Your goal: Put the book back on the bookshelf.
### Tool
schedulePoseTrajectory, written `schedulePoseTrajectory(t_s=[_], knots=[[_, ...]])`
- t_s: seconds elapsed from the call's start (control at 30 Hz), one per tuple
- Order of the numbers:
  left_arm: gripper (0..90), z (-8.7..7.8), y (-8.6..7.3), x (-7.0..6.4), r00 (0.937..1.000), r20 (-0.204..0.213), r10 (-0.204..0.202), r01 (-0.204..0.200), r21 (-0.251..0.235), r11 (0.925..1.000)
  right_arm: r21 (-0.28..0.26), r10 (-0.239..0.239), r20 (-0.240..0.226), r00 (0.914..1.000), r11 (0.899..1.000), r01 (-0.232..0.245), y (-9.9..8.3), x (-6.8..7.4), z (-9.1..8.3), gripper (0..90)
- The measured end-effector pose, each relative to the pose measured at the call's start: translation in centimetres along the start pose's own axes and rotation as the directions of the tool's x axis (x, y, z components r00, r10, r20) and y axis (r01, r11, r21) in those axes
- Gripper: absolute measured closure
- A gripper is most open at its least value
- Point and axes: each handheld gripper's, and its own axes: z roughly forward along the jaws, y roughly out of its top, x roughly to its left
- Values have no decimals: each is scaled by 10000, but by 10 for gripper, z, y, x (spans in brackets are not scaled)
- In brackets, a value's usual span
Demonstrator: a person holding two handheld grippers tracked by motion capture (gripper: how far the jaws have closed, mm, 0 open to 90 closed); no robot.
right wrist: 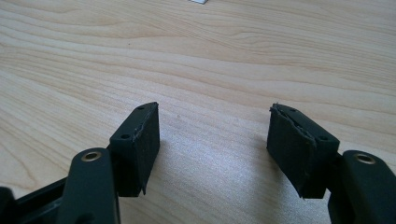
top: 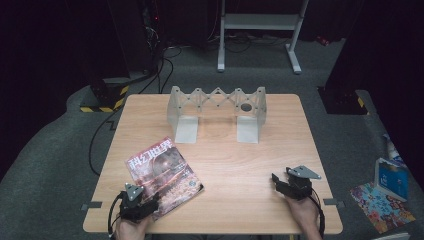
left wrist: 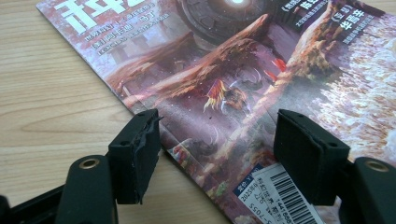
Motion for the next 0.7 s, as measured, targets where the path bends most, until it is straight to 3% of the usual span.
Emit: schedulePoseTrajectory(t_s=[0.43, 0.5, 0.7], knots=[[322, -5, -3, -21, 9992, 26, 409, -410, 48, 9991, 2, -1, -7, 10000, 10000, 1, 0, 0, 0, 346], [401, -7, -4, -28, 9978, 83, 655, -655, -24, 9979, 1, 0, -5, 10000, 10000, 0, 0, 0, 0, 346], [418, -6, -3, -48, 9913, 712, 1109, -1105, -93, 9938, -1, -3, -6, 10000, 10000, 3, 0, 0, 0, 346]])
